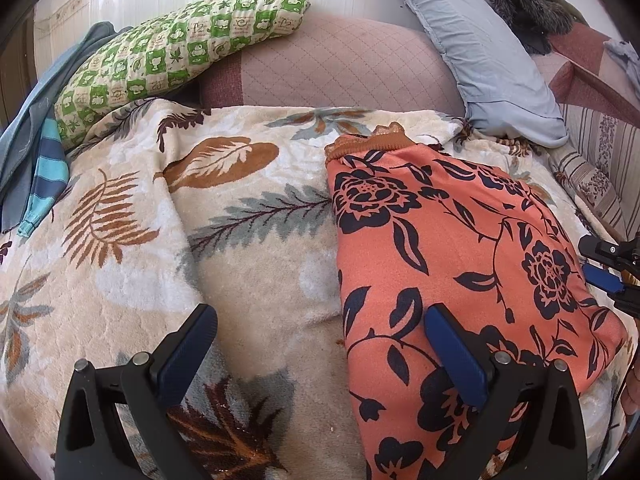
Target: Fold small clothes
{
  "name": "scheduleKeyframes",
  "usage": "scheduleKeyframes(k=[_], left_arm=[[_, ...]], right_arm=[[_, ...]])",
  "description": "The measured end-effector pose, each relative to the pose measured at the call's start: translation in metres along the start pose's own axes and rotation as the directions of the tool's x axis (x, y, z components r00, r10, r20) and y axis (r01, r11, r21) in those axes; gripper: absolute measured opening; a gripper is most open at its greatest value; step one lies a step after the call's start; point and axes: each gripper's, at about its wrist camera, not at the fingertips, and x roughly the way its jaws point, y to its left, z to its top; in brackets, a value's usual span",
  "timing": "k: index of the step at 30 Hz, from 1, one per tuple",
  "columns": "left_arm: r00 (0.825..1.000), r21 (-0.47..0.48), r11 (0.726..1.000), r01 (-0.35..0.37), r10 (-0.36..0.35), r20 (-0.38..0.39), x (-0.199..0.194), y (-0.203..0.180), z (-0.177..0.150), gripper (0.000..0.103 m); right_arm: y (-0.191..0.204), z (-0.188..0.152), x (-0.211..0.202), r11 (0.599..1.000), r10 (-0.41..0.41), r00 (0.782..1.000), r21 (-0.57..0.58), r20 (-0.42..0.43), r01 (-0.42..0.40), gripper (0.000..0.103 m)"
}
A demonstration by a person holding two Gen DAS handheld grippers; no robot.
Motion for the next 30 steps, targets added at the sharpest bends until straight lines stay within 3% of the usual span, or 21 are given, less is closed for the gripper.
scheduleKeyframes(k=[16, 22, 27, 29, 30], left_arm=[[1.000, 0.037, 0.999, 0.005, -0.005, 0.007, -0.009, -0.008, 0.009, 0.103], [0.997, 0.010, 0.999, 0.048, -0.049, 0.062, -0.037, -0.007, 0.012, 0.103], [0.999, 0.082, 0.996, 0.041, -0.041, -0.003, -0.029, -0.026, -0.001, 0.103], [0.996, 0.143, 0.989, 0.037, -0.024, -0.089, -0.014, -0.039, -0.010, 0.103], [0.993, 0.164, 0.986, 0.031, -0.012, -0.115, -0.008, -0.043, -0.016, 0.103]], right_arm=[[0.003, 0.001, -0.008, 1.000, 0.002, 0.999, 0.006, 0.044, -0.002, 0.063], [0.032, -0.008, -0.027, 0.989, 0.101, 0.993, -0.112, 0.065, -0.094, 0.063], [0.047, -0.022, -0.028, 0.968, 0.191, 0.982, -0.163, -0.014, -0.190, 0.063], [0.045, -0.028, -0.014, 0.973, 0.172, 0.980, -0.140, -0.104, -0.186, 0.063], [0.043, -0.031, -0.002, 0.981, 0.123, 0.980, -0.127, -0.156, -0.144, 0.063]])
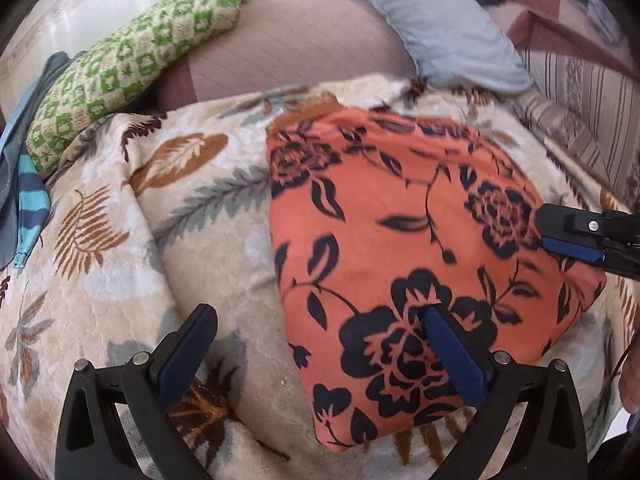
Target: Fold small clothes
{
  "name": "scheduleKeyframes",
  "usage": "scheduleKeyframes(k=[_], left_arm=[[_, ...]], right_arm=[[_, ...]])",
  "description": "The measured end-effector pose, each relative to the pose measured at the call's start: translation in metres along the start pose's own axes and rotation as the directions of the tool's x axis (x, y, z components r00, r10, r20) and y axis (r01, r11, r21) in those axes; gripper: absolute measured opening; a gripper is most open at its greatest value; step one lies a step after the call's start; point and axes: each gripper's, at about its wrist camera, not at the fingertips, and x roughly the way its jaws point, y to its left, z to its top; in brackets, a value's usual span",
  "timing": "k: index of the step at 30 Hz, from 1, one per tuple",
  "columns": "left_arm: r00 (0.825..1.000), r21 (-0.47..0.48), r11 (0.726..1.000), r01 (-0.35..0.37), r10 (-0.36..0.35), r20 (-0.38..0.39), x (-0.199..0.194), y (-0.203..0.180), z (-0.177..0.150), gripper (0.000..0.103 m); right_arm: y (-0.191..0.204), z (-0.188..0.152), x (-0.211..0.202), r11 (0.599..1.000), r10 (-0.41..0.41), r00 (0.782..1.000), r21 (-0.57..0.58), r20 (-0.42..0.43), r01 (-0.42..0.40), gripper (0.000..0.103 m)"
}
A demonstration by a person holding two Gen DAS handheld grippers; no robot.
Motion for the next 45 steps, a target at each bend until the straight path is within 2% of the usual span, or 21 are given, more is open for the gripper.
scheduleKeyframes(k=[1, 3, 7, 12, 14, 17, 18, 22, 28, 33, 34, 36, 39, 41, 44, 45], left_arm=[[1.000, 0.007, 1.000, 0.001, 0.000, -0.011, 0.003, -0.003, -0.003, 0.103], [1.000, 0.007, 1.000, -0.002, 0.002, -0.003, 0.002, -0.006, -0.006, 0.103], [0.999, 0.023, 1.000, -0.020, 0.019, 0.037, -0.004, -0.009, -0.003, 0.103], [0.999, 0.036, 0.999, -0.006, 0.005, 0.041, 0.001, -0.008, 0.002, 0.103], [0.999, 0.026, 1.000, 0.014, -0.015, 0.031, 0.007, -0.007, 0.003, 0.103], [0.997, -0.006, 0.997, 0.072, -0.072, 0.003, 0.016, -0.001, 0.003, 0.103], [0.996, -0.018, 0.996, 0.091, -0.091, -0.010, 0.019, 0.001, 0.002, 0.103], [0.982, -0.074, 0.983, 0.166, -0.171, -0.075, 0.031, 0.007, 0.001, 0.103], [0.987, -0.040, 0.989, 0.144, -0.146, -0.068, 0.031, -0.004, -0.006, 0.103], [0.975, -0.040, 0.979, 0.198, -0.201, -0.099, 0.025, 0.005, 0.000, 0.103], [0.973, -0.055, 0.976, 0.210, -0.214, -0.083, 0.020, 0.010, 0.002, 0.103], [0.976, -0.087, 0.972, 0.217, -0.219, -0.006, 0.004, 0.022, 0.007, 0.103], [0.973, -0.126, 0.966, 0.227, -0.218, 0.077, -0.012, 0.037, 0.017, 0.103], [0.982, -0.149, 0.972, 0.182, -0.173, 0.073, -0.008, 0.044, 0.020, 0.103], [0.997, -0.214, 0.974, 0.073, -0.071, 0.016, 0.012, 0.053, 0.022, 0.103], [0.996, -0.233, 0.968, 0.093, -0.091, 0.019, 0.015, 0.058, 0.020, 0.103]], right_arm=[[-0.005, -0.003, 0.012, 0.998, -0.054, 0.997, 0.011, -0.054, 0.054, 0.063], [-0.005, -0.006, 0.015, 0.997, -0.074, 0.996, -0.008, -0.047, 0.074, 0.063], [-0.007, -0.005, 0.002, 1.000, -0.017, 1.000, 0.002, -0.008, 0.017, 0.063], [-0.017, 0.008, -0.015, 0.999, 0.021, 0.996, 0.039, 0.087, -0.025, 0.063], [-0.018, 0.013, -0.012, 0.998, 0.029, 0.997, 0.059, 0.077, -0.033, 0.063], [-0.026, 0.015, 0.016, 0.994, -0.047, 0.998, 0.102, -0.031, 0.050, 0.063], [-0.027, 0.015, 0.020, 0.992, -0.067, 0.997, 0.103, -0.038, 0.071, 0.063], [-0.028, 0.016, 0.022, 0.991, -0.087, 0.996, 0.101, -0.035, 0.090, 0.063], [-0.026, 0.014, 0.032, 0.987, -0.144, 0.989, 0.067, -0.031, 0.146, 0.063], [-0.021, 0.015, 0.032, 0.984, -0.173, 0.985, 0.048, -0.021, 0.173, 0.066], [-0.020, 0.015, 0.028, 0.984, -0.167, 0.986, 0.053, -0.018, 0.168, 0.065], [-0.019, 0.017, 0.017, 0.989, -0.132, 0.991, 0.070, -0.013, 0.133, 0.065], [-0.023, 0.019, -0.005, 0.992, -0.059, 0.997, 0.111, 0.057, 0.052, 0.065], [-0.022, 0.020, -0.015, 0.994, -0.028, 0.994, 0.108, 0.108, 0.017, 0.065], [-0.013, 0.023, -0.018, 0.997, 0.014, 0.990, 0.077, 0.138, -0.024, 0.065], [-0.011, 0.026, -0.015, 0.996, 0.036, 0.990, 0.075, 0.134, -0.046, 0.065]])
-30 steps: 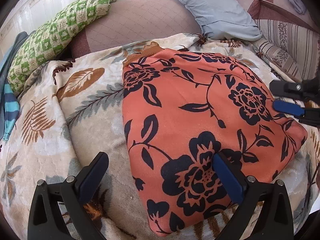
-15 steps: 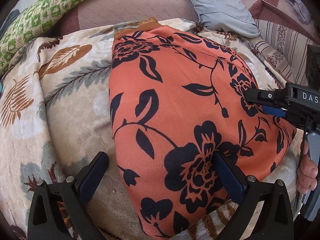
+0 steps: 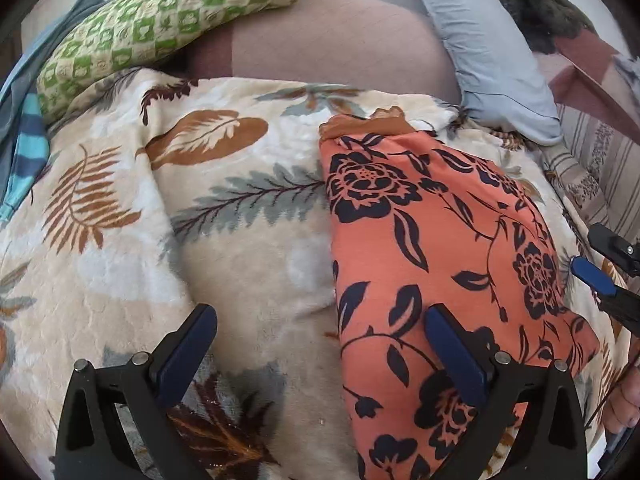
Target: Fold small clothes
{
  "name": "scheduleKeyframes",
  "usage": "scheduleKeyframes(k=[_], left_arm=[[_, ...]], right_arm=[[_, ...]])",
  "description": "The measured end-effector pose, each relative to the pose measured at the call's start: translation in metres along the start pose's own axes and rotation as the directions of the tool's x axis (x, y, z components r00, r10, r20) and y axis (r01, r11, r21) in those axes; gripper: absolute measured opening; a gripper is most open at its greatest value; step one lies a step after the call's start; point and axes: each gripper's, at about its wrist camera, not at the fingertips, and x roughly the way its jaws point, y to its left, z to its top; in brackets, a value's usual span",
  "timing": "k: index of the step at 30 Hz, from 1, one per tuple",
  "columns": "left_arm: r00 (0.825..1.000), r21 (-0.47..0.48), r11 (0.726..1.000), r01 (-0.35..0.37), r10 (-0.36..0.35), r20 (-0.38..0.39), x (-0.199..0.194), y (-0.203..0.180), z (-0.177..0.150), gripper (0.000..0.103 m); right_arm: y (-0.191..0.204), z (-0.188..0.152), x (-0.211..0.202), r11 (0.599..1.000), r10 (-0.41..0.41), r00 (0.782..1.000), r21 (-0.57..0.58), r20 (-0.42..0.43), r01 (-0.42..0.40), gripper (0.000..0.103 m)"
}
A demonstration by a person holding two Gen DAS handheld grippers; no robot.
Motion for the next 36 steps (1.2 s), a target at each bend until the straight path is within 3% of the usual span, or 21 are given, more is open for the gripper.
scheduleKeyframes(k=[2, 5, 8, 9, 15, 19, 25, 27, 31, 34, 36], left_arm=[[1.000, -0.017, 1.000, 0.019, -0.019, 0.014, 0.003, 0.002, 0.002, 0.103], [1.000, 0.029, 1.000, 0.008, -0.009, 0.022, 0.008, -0.001, -0.001, 0.103], [0.999, 0.041, 0.999, 0.034, -0.034, -0.002, 0.019, 0.000, -0.001, 0.103], [0.998, 0.023, 0.998, 0.057, -0.057, -0.017, 0.022, 0.003, 0.001, 0.103], [0.980, -0.059, 0.984, 0.168, -0.173, -0.095, 0.024, 0.009, 0.013, 0.103], [0.956, -0.104, 0.957, 0.271, -0.280, -0.091, 0.019, 0.008, 0.014, 0.103], [0.935, -0.104, 0.942, 0.319, -0.330, -0.129, 0.025, -0.001, 0.010, 0.103], [0.916, -0.113, 0.926, 0.360, -0.374, -0.147, 0.029, -0.003, 0.007, 0.103], [0.898, -0.108, 0.909, 0.402, -0.414, -0.147, 0.032, -0.006, 0.007, 0.103], [0.878, -0.134, 0.887, 0.442, -0.459, -0.136, 0.034, -0.003, 0.008, 0.103], [0.852, -0.157, 0.858, 0.489, -0.509, -0.125, 0.036, -0.003, 0.009, 0.103]], right_arm=[[0.001, 0.008, 0.007, 0.999, 0.033, 0.999, 0.015, 0.003, -0.033, 0.065], [-0.009, 0.022, 0.027, 0.995, 0.067, 0.998, 0.077, -0.007, -0.066, 0.065], [-0.031, 0.029, 0.070, 0.989, 0.031, 0.990, 0.151, -0.141, -0.009, 0.065], [-0.035, 0.029, 0.076, 0.989, 0.024, 0.990, 0.147, -0.139, -0.004, 0.065], [-0.042, 0.047, 0.055, 0.976, 0.114, 0.982, 0.199, -0.150, -0.083, 0.066], [-0.051, 0.059, 0.020, 0.987, 0.038, 0.996, 0.157, -0.082, -0.024, 0.072], [-0.083, 0.053, 0.021, 0.987, -0.042, 0.981, 0.143, -0.189, 0.070, 0.072], [-0.090, 0.048, 0.030, 0.987, 0.001, 0.971, 0.159, -0.238, 0.038, 0.072], [-0.091, 0.036, 0.053, 0.984, 0.085, 0.943, 0.173, -0.321, -0.029, 0.072], [-0.086, 0.030, 0.066, 0.986, 0.114, 0.938, 0.153, -0.327, -0.067, 0.077], [-0.082, 0.029, 0.070, 0.980, 0.153, 0.938, 0.171, -0.312, -0.104, 0.078]])
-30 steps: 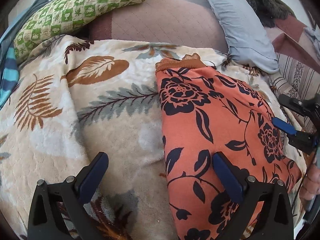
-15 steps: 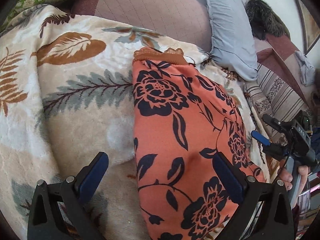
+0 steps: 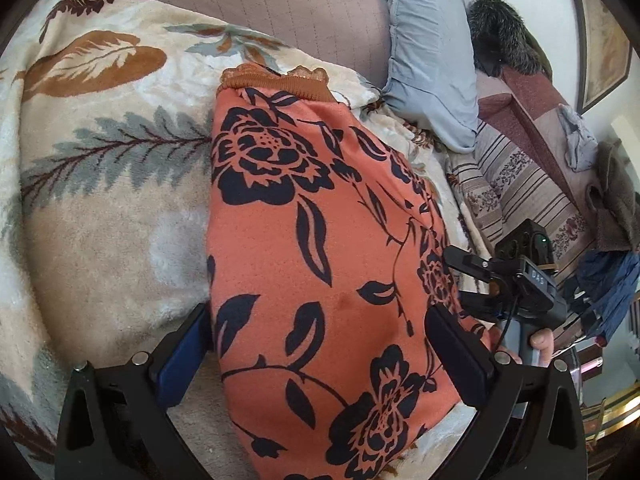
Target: Fold small clothes
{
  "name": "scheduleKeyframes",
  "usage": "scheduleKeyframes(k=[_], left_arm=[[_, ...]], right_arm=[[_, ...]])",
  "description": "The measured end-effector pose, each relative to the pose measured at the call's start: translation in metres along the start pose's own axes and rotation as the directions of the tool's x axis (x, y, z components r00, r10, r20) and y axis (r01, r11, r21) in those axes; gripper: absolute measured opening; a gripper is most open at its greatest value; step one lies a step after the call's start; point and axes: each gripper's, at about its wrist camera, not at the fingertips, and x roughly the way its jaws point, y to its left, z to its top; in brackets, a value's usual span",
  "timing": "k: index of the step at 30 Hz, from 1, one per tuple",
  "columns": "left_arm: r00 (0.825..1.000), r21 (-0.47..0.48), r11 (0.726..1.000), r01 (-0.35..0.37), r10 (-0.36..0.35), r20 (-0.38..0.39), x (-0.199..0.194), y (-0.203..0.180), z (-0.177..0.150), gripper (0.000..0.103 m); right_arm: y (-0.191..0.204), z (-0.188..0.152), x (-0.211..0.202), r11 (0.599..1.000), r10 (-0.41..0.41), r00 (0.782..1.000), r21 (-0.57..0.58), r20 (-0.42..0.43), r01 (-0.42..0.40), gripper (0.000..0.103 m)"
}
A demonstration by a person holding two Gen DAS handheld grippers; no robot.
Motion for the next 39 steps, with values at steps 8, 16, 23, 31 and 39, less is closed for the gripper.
scheduleKeyframes(k=[8, 16, 23, 31, 39], left_arm=[[0.999, 0.021, 1.000, -0.016, 0.015, 0.041, 0.002, -0.006, -0.002, 0.084], [0.994, 0.050, 0.996, -0.080, 0.076, 0.080, -0.012, -0.010, -0.003, 0.054], [0.985, 0.058, 0.993, -0.107, 0.098, 0.144, -0.053, -0.017, -0.005, 0.053], [0.963, 0.078, 0.980, -0.185, 0.165, 0.212, -0.107, -0.012, -0.023, 0.053], [0.945, 0.067, 0.954, -0.291, 0.276, 0.175, -0.127, 0.010, -0.066, 0.053]], right_arm=[[0.032, -0.009, 0.018, 0.996, -0.036, 0.998, -0.078, 0.042, 0.040, 0.072], [0.074, -0.019, 0.010, 0.978, -0.088, 0.989, -0.177, 0.123, 0.109, 0.043], [0.107, -0.034, 0.004, 0.972, 0.000, 0.987, -0.233, 0.160, 0.037, 0.039], [0.141, -0.065, 0.021, 0.960, 0.075, 0.993, -0.275, 0.094, -0.046, 0.039], [0.149, -0.105, 0.055, 0.955, 0.059, 0.998, -0.290, -0.035, -0.067, 0.039]])
